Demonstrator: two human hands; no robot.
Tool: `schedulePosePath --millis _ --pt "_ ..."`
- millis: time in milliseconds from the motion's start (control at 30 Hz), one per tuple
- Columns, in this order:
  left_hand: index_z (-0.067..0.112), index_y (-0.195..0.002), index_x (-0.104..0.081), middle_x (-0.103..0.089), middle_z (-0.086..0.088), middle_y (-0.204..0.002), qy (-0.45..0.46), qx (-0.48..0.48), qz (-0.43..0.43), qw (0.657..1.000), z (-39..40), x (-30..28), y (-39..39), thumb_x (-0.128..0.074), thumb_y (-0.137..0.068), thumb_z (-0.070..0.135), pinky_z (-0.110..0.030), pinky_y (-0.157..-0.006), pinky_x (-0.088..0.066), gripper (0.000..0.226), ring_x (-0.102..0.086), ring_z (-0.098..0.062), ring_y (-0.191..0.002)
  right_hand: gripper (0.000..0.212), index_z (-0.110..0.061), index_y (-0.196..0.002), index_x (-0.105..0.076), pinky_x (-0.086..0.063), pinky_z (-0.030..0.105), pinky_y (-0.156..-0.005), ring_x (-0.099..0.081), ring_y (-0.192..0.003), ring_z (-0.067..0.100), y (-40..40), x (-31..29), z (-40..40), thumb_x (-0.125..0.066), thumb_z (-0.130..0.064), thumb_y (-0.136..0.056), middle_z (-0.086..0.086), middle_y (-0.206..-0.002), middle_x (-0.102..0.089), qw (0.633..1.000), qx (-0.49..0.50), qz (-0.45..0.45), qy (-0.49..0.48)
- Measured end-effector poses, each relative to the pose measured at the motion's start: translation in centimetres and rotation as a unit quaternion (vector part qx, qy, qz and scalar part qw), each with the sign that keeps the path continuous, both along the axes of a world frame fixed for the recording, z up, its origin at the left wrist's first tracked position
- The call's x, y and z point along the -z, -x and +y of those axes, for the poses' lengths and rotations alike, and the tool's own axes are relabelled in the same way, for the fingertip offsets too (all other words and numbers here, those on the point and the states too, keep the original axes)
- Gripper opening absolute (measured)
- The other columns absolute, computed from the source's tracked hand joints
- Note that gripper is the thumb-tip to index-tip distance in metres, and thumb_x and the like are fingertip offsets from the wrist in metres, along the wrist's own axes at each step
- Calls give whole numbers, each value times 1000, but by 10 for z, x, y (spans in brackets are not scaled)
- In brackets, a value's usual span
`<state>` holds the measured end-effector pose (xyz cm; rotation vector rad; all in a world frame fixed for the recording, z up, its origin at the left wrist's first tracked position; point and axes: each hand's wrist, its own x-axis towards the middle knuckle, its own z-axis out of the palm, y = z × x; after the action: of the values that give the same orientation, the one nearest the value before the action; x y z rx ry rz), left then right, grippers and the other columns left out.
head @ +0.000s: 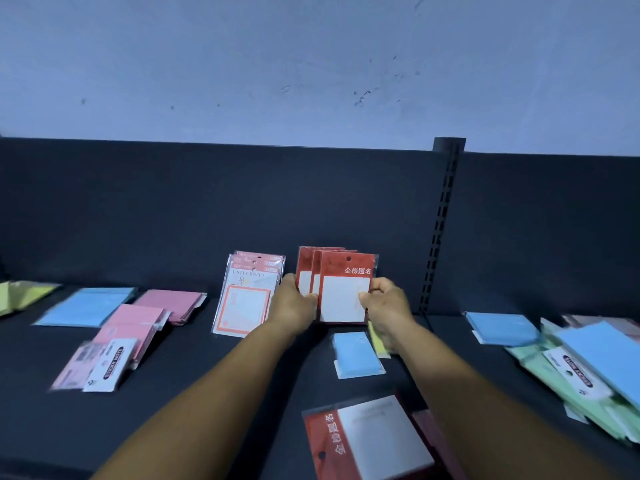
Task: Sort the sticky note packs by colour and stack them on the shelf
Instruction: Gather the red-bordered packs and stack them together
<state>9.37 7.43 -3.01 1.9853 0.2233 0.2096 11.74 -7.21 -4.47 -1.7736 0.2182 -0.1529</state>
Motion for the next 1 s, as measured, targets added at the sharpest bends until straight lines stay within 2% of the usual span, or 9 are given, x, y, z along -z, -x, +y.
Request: schedulePosePath --millis 233,400,500,567,700,767,867,933,1000 --pt "6 -125 -38 -56 -12 -126 -71 3 31 997 -11 4 -16 -52 -93 9 -32 -88 -43 35 -57 -30 -113 14 -22 -100 -55 -57 43 -78 -66 -86 20 -10 3 -1 -56 -11 -90 -2 -99 -68 993 20 -22 115" --pt "2 -148 -9 -40 -18 -141 -138 7 8 990 -18 16 -17 -63 -87 12 -37 -97 -45 82 -53 -31 -119 20 -17 -108 -60 -51 32 -70 -64 -91 22 -12 6 1 -58 -17 -89 2 -107 -68 972 -7 -17 234" --pt "7 -150 14 -34 -17 -145 -169 8 -5 986 -20 17 -14 -61 -90 11 -34 -91 -44 96 -54 -29 -116 38 -16 -127 -51 -49 36 -89 -55 -112 25 -8 7 -3 -57 -29 -91 5 -126 -57 948 -11 11 317" --pt "9 -149 19 -30 -17 -147 -182 -3 -8 983 -20 16 -12 -58 -92 11 -34 -91 -43 96 -55 -30 -115 50 -13 -140 -39 -36 38 -107 -37 -132 27 -2 8 -10 -49 -33 -95 8 -144 -41 910 -41 51 409" --pt "6 -149 19 -26 -19 -150 -226 -2 -14 974 -22 17 -12 -55 -94 14 -35 -87 -43 92 -56 -32 -112 69 -10 -150 -24 -21 37 -116 -17 -145 25 20 7 -25 -39 -49 -96 8 -159 -17 832 -162 128 515" --pt "5 -149 18 -26 -20 -149 -240 10 -5 971 -22 18 -13 -53 -95 16 -36 -88 -43 89 -55 -32 -114 63 -8 -143 -38 -34 35 -108 -34 -137 25 30 1 -31 -42 -49 -96 9 -155 -27 827 -175 138 517" --pt "2 -149 14 -31 -19 -148 -232 24 24 972 -24 18 -16 -53 -95 17 -38 -97 -41 88 -49 -33 -123 38 -10 -109 -58 -44 30 -79 -53 -95 21 45 -8 -40 -49 -43 -94 9 -127 -54 828 -167 140 516" --pt "2 -149 14 -30 -18 -149 -215 33 37 975 -25 18 -16 -56 -94 16 -39 -101 -39 90 -45 -33 -128 35 -9 -109 -57 -44 30 -77 -55 -95 22 53 -12 -46 -50 -39 -94 9 -118 -58 810 -158 152 543" --pt "2 -149 14 -27 -17 -151 -210 37 38 976 -25 17 -12 -57 -94 15 -38 -102 -38 91 -44 -33 -129 37 -7 -116 -57 -45 30 -80 -55 -107 25 58 -13 -49 -49 -36 -95 11 -126 -54 792 -144 175 567"
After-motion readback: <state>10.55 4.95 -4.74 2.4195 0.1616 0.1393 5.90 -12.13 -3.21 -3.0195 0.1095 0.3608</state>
